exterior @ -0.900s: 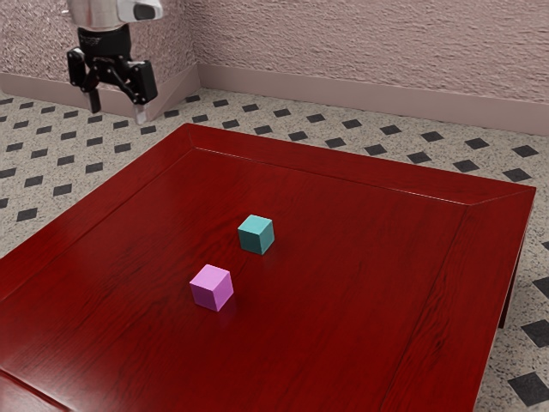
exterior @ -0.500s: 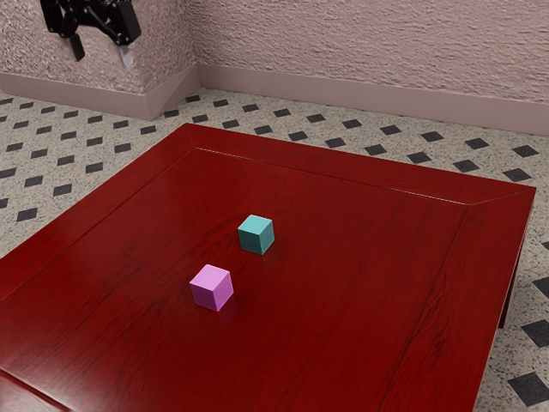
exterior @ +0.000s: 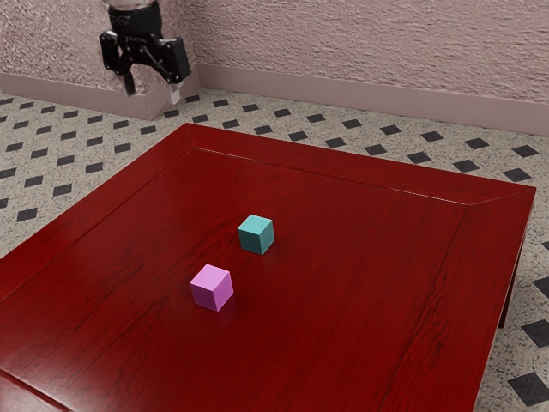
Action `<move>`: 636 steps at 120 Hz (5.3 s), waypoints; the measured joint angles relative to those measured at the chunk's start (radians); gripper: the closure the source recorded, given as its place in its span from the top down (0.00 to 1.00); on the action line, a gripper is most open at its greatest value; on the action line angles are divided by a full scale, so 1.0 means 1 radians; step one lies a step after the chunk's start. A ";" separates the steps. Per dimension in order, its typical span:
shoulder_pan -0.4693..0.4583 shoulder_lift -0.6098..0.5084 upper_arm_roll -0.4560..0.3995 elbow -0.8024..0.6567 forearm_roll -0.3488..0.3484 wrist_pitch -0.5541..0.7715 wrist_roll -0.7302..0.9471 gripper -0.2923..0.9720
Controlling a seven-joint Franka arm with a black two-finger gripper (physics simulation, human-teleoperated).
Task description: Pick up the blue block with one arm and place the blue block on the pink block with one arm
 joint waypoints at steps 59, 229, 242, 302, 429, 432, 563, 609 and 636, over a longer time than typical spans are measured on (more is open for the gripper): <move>0.006 0.105 -0.095 -0.440 0.024 0.516 -0.006 0.77; 0.077 0.680 -0.096 0.017 0.032 0.700 0.059 0.77; 0.078 0.696 -0.095 0.026 0.031 0.708 0.063 0.77; 0.085 0.755 -0.096 0.041 0.028 0.725 0.072 0.77; 0.096 0.444 -0.100 -0.240 -0.025 0.716 0.067 0.52; 0.096 0.410 -0.103 -0.278 -0.025 0.716 0.066 0.52; 0.096 0.035 -0.110 -0.863 -0.025 0.837 0.038 0.52; 0.096 0.038 -0.112 -0.867 -0.021 0.872 0.028 0.52; 0.099 0.042 -0.112 -0.865 -0.025 0.876 0.029 0.63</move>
